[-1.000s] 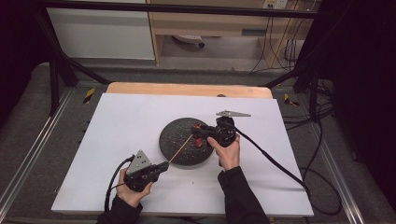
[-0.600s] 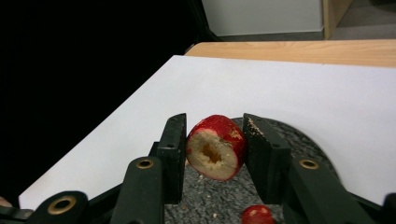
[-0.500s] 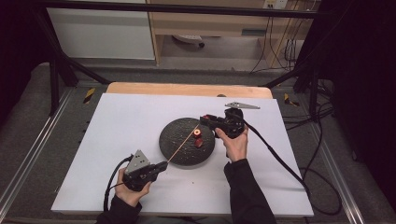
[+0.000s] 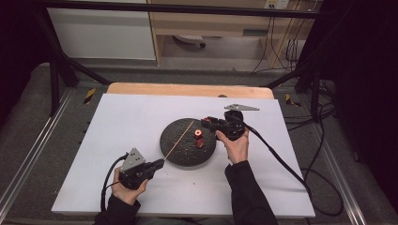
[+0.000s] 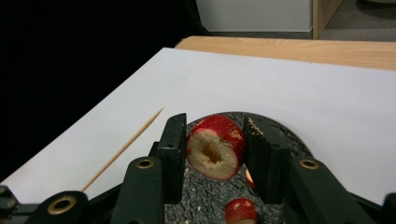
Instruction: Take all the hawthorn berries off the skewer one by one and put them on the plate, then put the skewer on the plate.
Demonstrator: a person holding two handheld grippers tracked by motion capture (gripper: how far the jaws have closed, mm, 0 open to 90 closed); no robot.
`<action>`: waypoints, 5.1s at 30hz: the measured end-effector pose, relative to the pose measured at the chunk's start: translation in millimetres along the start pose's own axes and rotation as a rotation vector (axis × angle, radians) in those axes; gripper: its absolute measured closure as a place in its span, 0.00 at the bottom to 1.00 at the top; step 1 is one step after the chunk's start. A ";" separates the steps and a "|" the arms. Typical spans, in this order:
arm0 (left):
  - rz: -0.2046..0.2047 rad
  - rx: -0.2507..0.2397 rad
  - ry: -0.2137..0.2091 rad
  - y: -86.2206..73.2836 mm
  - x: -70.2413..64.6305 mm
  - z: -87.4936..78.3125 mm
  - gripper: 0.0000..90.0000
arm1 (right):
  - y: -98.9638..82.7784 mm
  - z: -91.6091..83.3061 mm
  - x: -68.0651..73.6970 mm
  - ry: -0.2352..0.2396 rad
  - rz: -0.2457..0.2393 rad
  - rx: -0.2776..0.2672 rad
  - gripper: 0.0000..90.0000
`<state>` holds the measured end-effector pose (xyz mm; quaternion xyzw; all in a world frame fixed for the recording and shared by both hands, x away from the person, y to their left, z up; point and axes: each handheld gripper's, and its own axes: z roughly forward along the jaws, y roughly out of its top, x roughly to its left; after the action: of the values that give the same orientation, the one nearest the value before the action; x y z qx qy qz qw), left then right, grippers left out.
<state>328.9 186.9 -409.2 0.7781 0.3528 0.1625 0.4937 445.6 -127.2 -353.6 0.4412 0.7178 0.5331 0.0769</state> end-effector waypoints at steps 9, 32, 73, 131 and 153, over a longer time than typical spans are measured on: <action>0.002 0.004 0.002 -0.1 0.4 0.4 0.98 | -27.1 26.2 10.3 0.028 -0.020 0.066 0.69; 0.011 0.015 -0.004 -1.3 -2.1 3.3 0.98 | -79.6 66.7 16.6 0.041 -0.097 0.195 0.68; 0.002 0.046 0.003 1.8 -0.8 5.7 0.98 | -91.5 -26.4 -22.7 -0.043 -0.193 0.171 0.02; -0.053 0.277 0.149 37.8 34.1 102.6 0.98 | -136.0 -89.0 -66.4 -0.095 -0.219 0.178 0.01; -0.035 0.307 0.150 35.3 34.8 104.6 0.90 | -137.3 -87.6 -66.1 -0.097 -0.221 0.183 0.01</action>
<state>429.7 134.0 -429.3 0.8237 0.4229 0.1559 0.3441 358.6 -241.4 -455.0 0.3898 0.8031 0.4317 0.1293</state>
